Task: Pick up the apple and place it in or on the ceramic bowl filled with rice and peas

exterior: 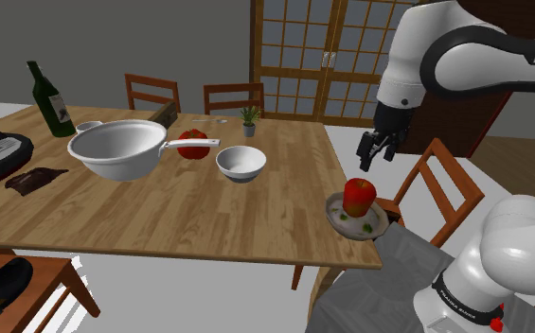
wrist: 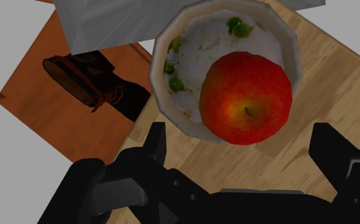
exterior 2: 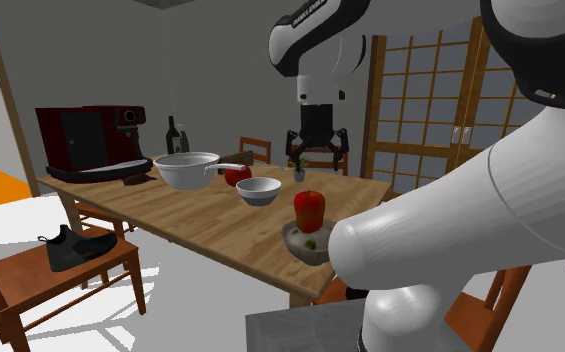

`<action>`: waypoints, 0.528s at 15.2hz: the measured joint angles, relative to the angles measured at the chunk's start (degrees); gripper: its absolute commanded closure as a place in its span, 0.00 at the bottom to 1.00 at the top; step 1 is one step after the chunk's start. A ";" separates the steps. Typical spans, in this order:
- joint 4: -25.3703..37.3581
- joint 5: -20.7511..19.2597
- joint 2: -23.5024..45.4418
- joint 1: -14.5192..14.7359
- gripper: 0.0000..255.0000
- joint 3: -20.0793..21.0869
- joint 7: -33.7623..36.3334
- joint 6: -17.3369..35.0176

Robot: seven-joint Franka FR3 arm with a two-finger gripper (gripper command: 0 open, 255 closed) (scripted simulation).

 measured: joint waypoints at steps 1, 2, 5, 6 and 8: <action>1.40 0.04 -0.06 0.05 0.00 0.06 0.12 -1.47; 2.49 -0.06 0.42 -0.04 0.00 -0.03 0.05 -2.08; 3.37 -0.18 0.65 -0.13 0.00 -0.17 -0.08 -2.77; 3.48 -0.19 0.72 -0.13 0.00 -0.17 -0.08 -2.83; 3.56 -0.19 0.76 -0.14 0.00 -0.17 -0.08 -2.87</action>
